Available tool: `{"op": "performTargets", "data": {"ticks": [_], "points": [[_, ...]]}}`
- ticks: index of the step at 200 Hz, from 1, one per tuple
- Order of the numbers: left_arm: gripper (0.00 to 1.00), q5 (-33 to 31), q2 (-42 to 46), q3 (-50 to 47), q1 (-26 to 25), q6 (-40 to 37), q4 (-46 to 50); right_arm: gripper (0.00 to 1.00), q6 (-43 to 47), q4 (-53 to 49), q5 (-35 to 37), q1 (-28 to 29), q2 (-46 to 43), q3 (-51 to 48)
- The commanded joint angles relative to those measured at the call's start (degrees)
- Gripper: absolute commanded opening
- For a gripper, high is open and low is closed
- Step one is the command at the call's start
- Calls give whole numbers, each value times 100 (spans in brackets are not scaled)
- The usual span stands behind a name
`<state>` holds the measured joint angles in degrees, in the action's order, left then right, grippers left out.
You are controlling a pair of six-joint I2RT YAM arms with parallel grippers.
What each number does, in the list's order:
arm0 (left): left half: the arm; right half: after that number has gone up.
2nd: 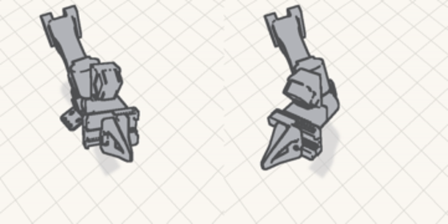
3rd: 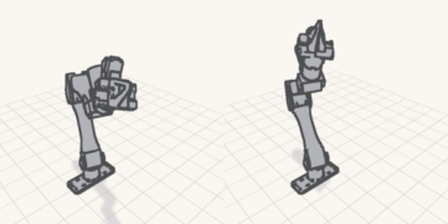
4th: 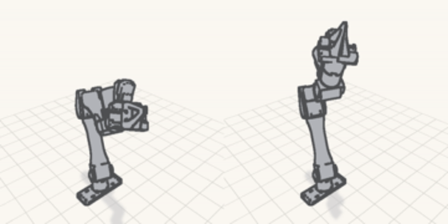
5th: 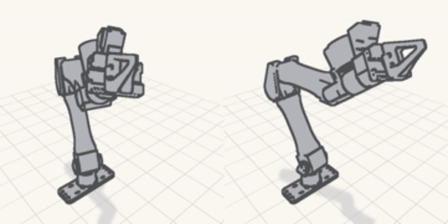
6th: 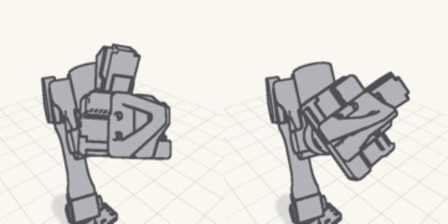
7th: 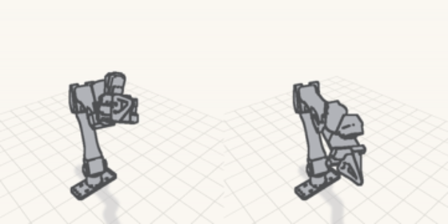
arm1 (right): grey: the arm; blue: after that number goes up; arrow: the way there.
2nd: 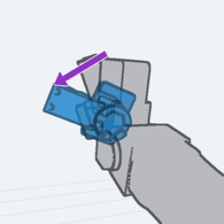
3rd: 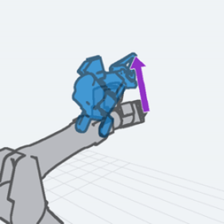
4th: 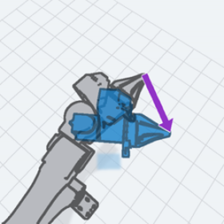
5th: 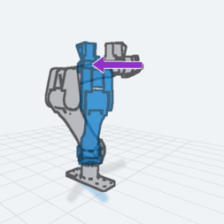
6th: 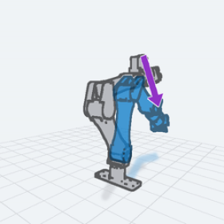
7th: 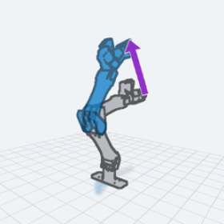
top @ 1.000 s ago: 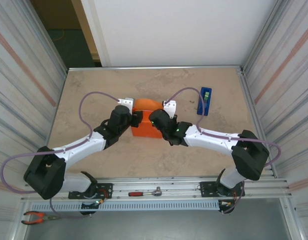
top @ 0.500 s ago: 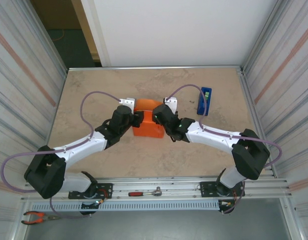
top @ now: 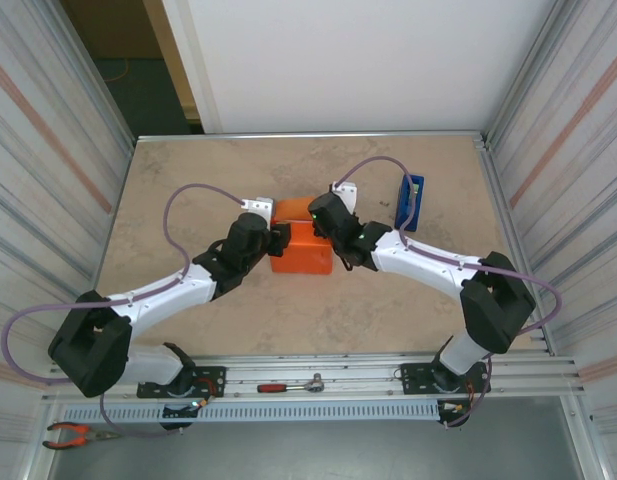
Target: Wrap the gift box in paper
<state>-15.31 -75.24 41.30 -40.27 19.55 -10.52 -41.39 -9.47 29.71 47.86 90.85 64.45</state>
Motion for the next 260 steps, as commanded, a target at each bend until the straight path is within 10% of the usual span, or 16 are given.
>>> {"op": "performTargets", "data": {"ticks": [1,10,31,58,147,260], "points": [[46,-120,-94,107,-77,88,287,0,159,-94,-67,-73,77,257],[45,-145,-104,132,-91,84,295,5,166,-139,-80,-72,69,287],[45,-169,-143,150,-104,77,310,64,90,-205,-55,-64,-100,223],[45,-220,-151,170,-113,62,340,82,-144,-319,58,-52,-465,-20],[46,-300,39,432,-106,-238,578,85,-833,-393,316,293,-451,-641],[52,1662,896,544,847,-190,1025,82,-1352,-727,510,417,-344,-967]]}}
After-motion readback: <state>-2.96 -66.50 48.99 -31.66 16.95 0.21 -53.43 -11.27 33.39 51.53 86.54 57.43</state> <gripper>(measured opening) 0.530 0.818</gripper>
